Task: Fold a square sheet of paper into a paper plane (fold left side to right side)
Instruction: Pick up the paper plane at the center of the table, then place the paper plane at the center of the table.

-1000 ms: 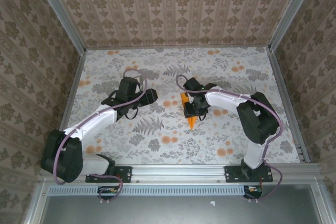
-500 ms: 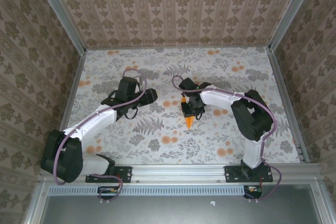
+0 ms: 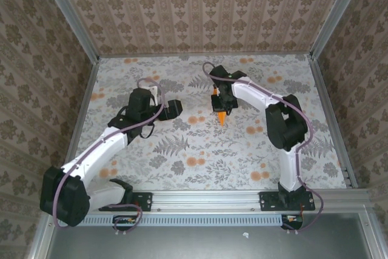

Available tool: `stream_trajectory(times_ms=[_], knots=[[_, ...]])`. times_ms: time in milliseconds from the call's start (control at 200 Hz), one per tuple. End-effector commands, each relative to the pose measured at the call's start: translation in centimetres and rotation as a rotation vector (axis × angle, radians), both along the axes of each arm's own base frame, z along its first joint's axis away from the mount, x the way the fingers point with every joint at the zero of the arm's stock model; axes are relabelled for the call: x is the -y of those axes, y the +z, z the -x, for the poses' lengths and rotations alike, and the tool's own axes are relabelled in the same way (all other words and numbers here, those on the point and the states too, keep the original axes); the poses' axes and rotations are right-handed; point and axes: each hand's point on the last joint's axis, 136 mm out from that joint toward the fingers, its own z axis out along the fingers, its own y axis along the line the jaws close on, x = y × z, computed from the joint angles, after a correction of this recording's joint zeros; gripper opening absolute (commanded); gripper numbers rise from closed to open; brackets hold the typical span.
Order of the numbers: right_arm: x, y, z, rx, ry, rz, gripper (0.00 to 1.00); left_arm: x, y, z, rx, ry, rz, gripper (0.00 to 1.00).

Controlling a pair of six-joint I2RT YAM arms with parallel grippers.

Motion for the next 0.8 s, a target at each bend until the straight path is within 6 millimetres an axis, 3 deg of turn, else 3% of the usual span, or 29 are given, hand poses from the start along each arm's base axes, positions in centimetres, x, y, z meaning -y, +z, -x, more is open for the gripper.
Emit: stream_trajectory(times_ms=[0, 255, 505, 795], knots=[[1.9, -1.2, -0.7, -0.060, -0.015, 0.081, 0.06, -0.6, 0.7, 0.0, 0.057, -0.010, -0.029, 1.00], [2.4, -2.7, -2.6, -0.077, -0.035, 0.118, 0.07, -0.8, 0.4, 0.5, 0.058, -0.018, -0.038, 1.00], [2.4, -4.0, -2.1, -0.117, -0.032, 0.126, 0.13, -1.1, 0.0, 0.4, 0.036, -0.008, -0.058, 1.00], [2.4, -3.7, -1.9, -0.120, -0.022, 0.129, 0.22, -1.4, 0.4, 0.3, 0.039, -0.002, -0.080, 1.00]])
